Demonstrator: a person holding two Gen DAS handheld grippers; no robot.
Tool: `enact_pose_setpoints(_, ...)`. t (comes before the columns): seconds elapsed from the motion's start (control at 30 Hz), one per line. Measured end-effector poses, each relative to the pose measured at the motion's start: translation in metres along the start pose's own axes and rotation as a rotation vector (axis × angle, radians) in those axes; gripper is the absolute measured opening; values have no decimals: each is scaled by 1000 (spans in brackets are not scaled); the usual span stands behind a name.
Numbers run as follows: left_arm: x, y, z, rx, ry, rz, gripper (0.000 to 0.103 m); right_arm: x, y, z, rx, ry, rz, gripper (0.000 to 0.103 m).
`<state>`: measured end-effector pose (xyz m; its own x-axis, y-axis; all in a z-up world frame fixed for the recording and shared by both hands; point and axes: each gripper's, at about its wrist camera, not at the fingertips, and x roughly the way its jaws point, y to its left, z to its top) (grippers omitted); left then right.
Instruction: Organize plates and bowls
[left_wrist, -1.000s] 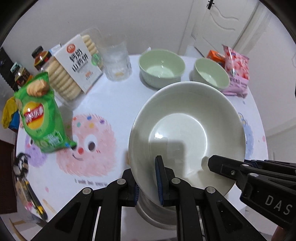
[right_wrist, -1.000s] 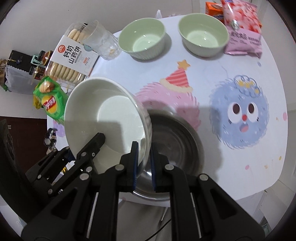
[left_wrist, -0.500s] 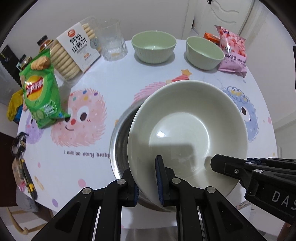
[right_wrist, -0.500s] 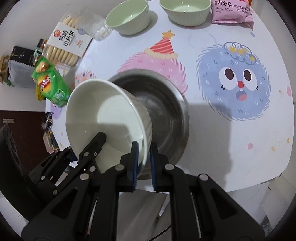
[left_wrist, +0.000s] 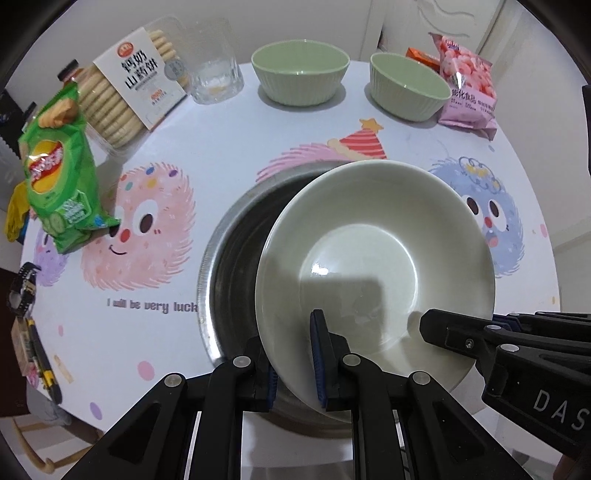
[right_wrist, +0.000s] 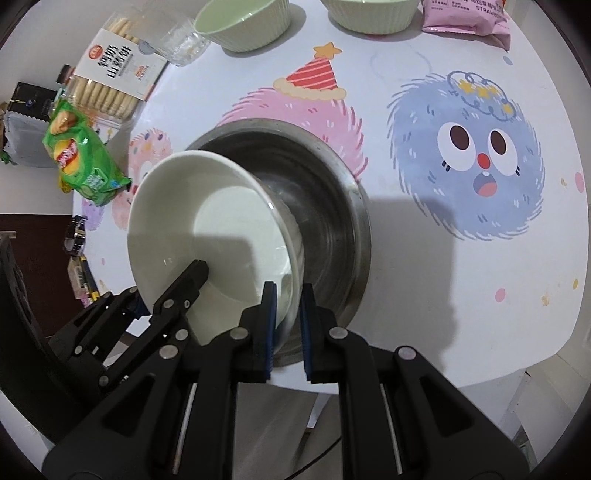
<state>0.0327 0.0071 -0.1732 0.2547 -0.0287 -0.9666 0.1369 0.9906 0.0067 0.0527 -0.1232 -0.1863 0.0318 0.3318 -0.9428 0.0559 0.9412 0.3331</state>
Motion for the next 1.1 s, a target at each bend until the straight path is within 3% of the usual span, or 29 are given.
enact_pose_setpoints(0.37, 31, 7, -4, 1, 42, -16, 15, 31, -3, 1, 2, 42, -25, 14)
enact_pose_setpoints(1.1, 36, -1, 3, 8, 33, 8, 16, 35, -6, 11, 11, 49, -15, 14)
